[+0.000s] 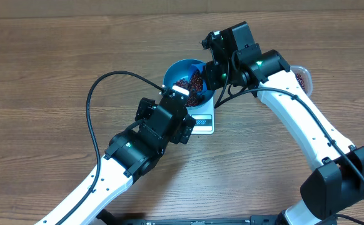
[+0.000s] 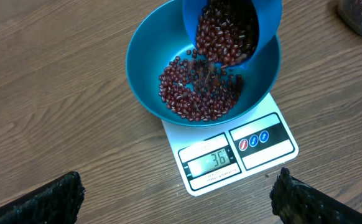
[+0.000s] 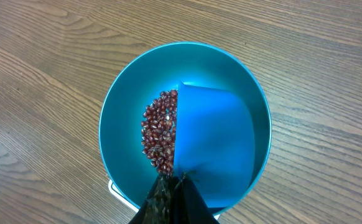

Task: Scoop item into bowl and weigh 150g on scale
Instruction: 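Tip the scoop to pour beans into the teal bowl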

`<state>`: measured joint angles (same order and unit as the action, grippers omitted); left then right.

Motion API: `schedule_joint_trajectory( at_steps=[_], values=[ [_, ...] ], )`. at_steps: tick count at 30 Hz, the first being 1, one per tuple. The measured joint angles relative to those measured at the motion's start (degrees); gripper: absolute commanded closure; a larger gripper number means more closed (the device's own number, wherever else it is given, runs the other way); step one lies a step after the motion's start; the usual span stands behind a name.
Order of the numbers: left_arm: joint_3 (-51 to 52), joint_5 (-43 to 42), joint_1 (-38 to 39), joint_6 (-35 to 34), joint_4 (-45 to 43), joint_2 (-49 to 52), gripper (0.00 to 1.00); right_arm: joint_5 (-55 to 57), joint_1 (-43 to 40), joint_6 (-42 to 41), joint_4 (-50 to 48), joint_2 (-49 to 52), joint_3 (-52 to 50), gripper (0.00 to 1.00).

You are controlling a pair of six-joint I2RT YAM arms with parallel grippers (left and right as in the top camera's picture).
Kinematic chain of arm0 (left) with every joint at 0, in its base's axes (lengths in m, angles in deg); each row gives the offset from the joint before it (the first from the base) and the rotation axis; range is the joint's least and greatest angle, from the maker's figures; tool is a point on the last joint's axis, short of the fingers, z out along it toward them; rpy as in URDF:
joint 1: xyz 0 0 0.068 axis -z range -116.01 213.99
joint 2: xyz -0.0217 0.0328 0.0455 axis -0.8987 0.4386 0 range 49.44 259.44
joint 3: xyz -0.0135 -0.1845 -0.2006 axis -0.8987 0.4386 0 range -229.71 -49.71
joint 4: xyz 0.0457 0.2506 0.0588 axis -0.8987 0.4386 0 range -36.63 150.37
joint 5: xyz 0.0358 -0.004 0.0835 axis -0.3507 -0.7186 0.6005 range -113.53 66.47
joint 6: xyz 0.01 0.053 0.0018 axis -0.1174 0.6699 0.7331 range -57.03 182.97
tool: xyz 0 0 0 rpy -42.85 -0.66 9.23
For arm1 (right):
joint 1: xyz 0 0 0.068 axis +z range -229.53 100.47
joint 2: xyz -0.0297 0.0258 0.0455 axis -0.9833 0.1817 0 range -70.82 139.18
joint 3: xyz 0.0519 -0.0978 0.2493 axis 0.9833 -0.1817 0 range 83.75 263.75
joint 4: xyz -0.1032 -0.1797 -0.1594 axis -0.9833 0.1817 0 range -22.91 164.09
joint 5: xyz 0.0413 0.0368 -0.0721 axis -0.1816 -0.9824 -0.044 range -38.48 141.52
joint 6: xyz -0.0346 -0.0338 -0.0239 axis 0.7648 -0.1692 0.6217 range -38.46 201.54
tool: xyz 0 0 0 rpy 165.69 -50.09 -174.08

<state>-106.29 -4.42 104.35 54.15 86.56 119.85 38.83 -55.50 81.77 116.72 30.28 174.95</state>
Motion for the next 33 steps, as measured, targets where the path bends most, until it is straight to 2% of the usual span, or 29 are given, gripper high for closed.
schedule_joint_trajectory(
  at_steps=[21,33],
  values=[
    [0.0,0.0,0.0,0.0,0.0,0.0,0.01,3.15,0.13,4.61,0.28,0.0,0.0,0.96],
    [0.0,0.0,0.0,0.0,0.0,0.0,0.0,8.68,5.01,8.39,0.35,-0.02,3.3,0.96]
  ],
)
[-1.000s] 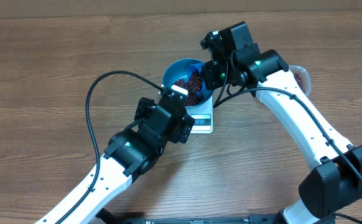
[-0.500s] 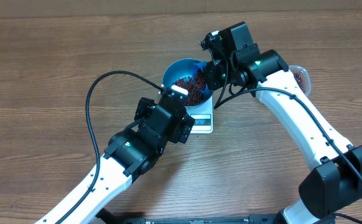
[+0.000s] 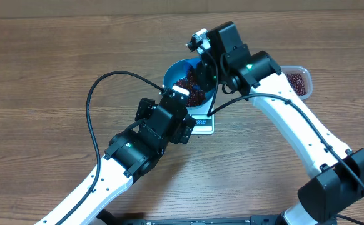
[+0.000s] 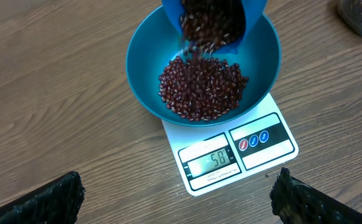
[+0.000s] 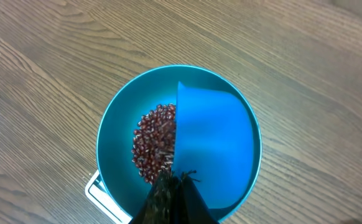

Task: Scoop item into bowl and weigh 150g on scale
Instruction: 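Tip the scoop to pour beans into the teal bowl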

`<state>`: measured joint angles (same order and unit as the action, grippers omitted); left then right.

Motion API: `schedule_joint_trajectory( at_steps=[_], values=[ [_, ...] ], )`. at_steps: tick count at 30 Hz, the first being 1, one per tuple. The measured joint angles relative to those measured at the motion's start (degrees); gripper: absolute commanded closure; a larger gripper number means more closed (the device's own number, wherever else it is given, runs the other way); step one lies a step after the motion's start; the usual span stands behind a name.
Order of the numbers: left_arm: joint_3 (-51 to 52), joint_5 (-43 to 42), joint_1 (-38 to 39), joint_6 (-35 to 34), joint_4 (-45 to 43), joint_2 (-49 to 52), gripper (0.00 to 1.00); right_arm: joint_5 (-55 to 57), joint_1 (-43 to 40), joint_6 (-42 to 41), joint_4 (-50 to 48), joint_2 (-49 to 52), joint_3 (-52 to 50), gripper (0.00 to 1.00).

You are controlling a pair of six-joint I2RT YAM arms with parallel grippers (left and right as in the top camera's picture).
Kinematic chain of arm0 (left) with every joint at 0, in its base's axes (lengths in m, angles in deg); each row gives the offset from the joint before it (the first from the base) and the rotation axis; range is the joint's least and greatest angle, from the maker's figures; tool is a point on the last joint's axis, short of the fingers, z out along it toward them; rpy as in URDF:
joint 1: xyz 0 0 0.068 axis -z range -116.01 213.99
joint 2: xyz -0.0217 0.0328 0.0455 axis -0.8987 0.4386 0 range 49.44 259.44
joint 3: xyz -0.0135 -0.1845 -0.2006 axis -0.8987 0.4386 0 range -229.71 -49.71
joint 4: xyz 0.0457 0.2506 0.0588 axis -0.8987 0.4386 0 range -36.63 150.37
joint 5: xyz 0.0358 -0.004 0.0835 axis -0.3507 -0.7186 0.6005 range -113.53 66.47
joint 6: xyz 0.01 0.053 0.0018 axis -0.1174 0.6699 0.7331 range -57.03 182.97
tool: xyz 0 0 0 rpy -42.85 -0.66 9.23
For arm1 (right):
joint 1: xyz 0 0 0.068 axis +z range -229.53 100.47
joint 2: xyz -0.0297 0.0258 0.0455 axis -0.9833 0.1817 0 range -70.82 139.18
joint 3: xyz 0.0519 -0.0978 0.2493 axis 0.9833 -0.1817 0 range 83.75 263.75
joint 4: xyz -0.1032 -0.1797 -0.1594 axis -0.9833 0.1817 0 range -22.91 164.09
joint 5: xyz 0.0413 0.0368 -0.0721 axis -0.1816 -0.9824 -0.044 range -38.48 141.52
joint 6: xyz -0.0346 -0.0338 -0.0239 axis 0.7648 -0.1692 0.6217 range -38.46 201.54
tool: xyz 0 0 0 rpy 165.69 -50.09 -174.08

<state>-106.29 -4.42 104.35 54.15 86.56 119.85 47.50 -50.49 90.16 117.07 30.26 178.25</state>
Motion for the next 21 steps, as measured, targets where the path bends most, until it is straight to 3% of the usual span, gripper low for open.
schedule_joint_trajectory(
  at_steps=[21],
  values=[
    [0.0,0.0,0.0,0.0,0.0,0.0,0.0,6.82,4.07,7.32,2.36,0.0,0.0,0.96]
  ],
)
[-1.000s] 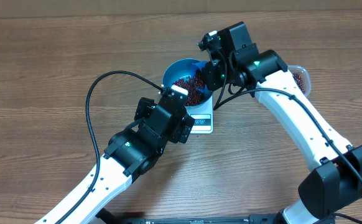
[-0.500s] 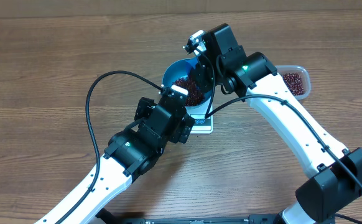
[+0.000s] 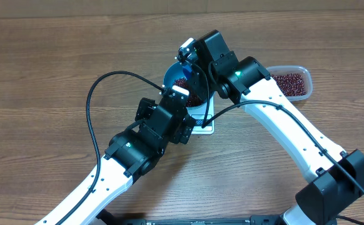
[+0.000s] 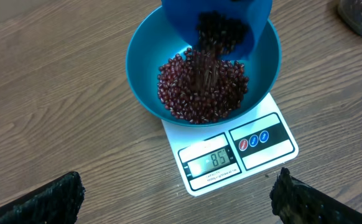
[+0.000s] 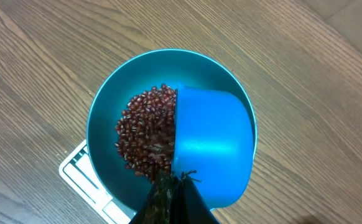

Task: Scoop item into bowl and weigh 150g on scale
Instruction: 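Tip the scoop to pour beans into the teal bowl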

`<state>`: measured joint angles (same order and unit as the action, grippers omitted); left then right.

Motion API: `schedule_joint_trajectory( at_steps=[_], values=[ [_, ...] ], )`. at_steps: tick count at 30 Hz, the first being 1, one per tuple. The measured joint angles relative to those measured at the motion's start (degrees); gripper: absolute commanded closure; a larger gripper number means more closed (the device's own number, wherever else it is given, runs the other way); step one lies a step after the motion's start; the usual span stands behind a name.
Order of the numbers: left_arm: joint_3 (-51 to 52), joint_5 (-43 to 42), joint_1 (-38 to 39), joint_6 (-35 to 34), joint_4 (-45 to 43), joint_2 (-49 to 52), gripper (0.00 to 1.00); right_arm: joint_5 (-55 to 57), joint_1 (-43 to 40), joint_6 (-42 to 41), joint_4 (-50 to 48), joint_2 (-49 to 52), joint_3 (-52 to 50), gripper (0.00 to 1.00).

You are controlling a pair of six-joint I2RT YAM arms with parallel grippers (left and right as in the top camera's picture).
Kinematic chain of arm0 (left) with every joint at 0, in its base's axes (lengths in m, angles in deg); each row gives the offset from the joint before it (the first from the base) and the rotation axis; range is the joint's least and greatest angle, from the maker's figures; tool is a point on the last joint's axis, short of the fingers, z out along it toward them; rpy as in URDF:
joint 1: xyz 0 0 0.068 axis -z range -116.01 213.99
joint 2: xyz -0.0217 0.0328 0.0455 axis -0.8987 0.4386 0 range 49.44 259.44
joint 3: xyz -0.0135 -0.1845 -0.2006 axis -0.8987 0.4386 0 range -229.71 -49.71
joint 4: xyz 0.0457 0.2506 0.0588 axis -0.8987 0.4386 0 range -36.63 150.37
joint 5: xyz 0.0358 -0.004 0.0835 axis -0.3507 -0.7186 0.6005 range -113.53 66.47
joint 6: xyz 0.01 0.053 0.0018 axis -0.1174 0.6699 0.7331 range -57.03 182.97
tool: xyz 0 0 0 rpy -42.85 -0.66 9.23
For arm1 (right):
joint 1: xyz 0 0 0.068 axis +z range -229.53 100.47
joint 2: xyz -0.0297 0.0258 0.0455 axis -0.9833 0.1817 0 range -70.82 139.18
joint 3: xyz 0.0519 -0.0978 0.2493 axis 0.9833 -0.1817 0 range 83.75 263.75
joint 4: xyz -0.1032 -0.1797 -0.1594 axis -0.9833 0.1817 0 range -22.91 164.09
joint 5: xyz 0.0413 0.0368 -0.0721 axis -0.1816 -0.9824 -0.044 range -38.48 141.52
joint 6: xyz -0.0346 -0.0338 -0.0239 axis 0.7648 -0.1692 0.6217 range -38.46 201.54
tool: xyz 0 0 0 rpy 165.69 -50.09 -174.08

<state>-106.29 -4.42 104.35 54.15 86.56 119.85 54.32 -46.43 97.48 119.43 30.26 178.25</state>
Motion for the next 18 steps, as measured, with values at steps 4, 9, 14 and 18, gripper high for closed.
schedule_joint_trajectory(
  at_steps=[4,9,14,18],
  values=[
    [0.0,0.0,0.0,0.0,0.0,0.0,0.0,0.57,0.0,1.55,0.55,0.0,0.0,0.96],
    [0.0,0.0,0.0,0.0,0.0,0.0,0.0,0.7,0.0,3.43,0.9,-0.11,0.0,0.96],
    [0.0,0.0,0.0,0.0,0.0,0.0,0.0,1.05,0.0,6.6,1.22,-0.33,0.0,0.96],
    [0.0,0.0,0.0,0.0,0.0,0.0,0.0,1.05,0.0,8.37,1.27,-0.37,0.0,0.96]
  ],
)
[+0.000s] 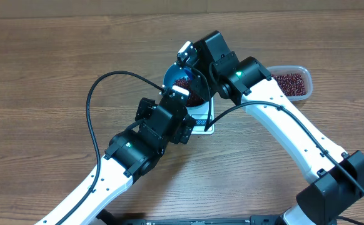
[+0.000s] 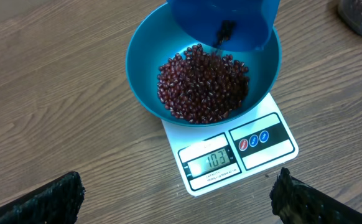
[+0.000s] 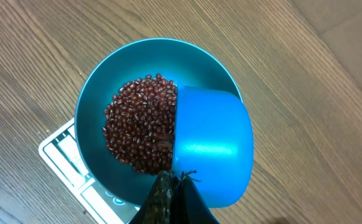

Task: Scoop item into bowl and weigh 150g on scale
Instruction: 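Tip the scoop to pour beans into the teal bowl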

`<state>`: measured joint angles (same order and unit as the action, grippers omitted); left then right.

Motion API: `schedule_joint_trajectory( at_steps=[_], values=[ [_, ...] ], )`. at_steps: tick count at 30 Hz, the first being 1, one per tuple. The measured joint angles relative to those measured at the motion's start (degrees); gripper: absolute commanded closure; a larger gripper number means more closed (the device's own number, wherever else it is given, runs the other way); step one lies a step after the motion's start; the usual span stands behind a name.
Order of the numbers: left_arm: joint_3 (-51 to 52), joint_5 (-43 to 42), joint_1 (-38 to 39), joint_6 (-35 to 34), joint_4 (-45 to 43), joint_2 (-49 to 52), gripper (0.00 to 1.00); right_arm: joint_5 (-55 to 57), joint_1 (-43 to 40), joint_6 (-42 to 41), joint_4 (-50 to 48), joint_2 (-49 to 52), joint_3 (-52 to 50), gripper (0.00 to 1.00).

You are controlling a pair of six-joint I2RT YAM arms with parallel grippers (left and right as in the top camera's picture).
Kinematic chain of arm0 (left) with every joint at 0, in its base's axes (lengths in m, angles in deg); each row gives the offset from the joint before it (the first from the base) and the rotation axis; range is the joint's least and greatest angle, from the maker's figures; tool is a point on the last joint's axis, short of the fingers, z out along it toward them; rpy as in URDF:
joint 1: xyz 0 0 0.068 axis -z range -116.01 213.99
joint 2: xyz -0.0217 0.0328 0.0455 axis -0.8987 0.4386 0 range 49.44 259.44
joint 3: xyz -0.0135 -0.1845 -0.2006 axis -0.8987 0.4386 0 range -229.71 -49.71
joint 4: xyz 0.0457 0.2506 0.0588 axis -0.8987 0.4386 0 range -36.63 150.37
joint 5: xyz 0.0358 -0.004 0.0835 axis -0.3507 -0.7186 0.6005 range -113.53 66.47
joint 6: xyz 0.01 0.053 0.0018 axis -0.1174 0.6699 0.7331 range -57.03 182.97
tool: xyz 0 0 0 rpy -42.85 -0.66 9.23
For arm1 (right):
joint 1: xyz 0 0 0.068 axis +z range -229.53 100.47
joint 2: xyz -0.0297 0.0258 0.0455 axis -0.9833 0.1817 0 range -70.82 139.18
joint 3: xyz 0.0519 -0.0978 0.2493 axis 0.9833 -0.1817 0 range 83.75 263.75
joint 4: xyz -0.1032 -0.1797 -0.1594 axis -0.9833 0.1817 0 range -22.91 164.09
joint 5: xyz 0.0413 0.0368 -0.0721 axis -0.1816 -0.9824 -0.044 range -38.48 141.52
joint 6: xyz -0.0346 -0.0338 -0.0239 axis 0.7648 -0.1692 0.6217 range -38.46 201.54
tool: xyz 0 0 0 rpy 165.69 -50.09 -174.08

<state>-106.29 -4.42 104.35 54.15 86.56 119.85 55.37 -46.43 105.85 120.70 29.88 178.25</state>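
A blue bowl [image 2: 143, 74] of red beans [image 2: 203, 84] stands on the white scale [image 2: 259, 146], whose display [image 2: 213, 159] reads 103. My right gripper [image 3: 173, 180] is shut on the blue scoop [image 3: 212, 149], tipped over the bowl's far side with only a few beans left at its mouth [image 2: 226, 28]. In the overhead view the right gripper [image 1: 197, 65] covers much of the bowl [image 1: 169, 78]. My left gripper [image 2: 176, 193] hangs open before the scale, nothing between its fingers [image 2: 50, 199].
A clear tub of red beans [image 1: 291, 82] sits right of the scale; its corner shows in the left wrist view [image 2: 361, 15]. A black cable [image 1: 97, 94] loops over the wooden table [image 1: 44, 62] left of the left arm.
The scale reading rose from 85 to 103. The stream of beans from the scoop has thinned to a few, and the heap in the bowl is fuller. The scoop is tipped further.
The right gripper held the loaded scoop tilted over the bowl with the scale at 36. The reading then stood at 58, later 85, and now 103, as the scoop emptied and the right arm shifted left. The left gripper stayed open and still.
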Motion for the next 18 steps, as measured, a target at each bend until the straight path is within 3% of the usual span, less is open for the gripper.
schedule_joint_trajectory(
  at_steps=[12,18],
  values=[
    [0.0,0.0,0.0,0.0,0.0,0.0,0.0,0.0,0.0,2.69,0.04,-0.04,0.0,0.96],
    [0.0,0.0,0.0,0.0,0.0,0.0,0.01,0.02,0.0,-3.1,-0.79,-0.28,0.0,0.96]
  ],
)
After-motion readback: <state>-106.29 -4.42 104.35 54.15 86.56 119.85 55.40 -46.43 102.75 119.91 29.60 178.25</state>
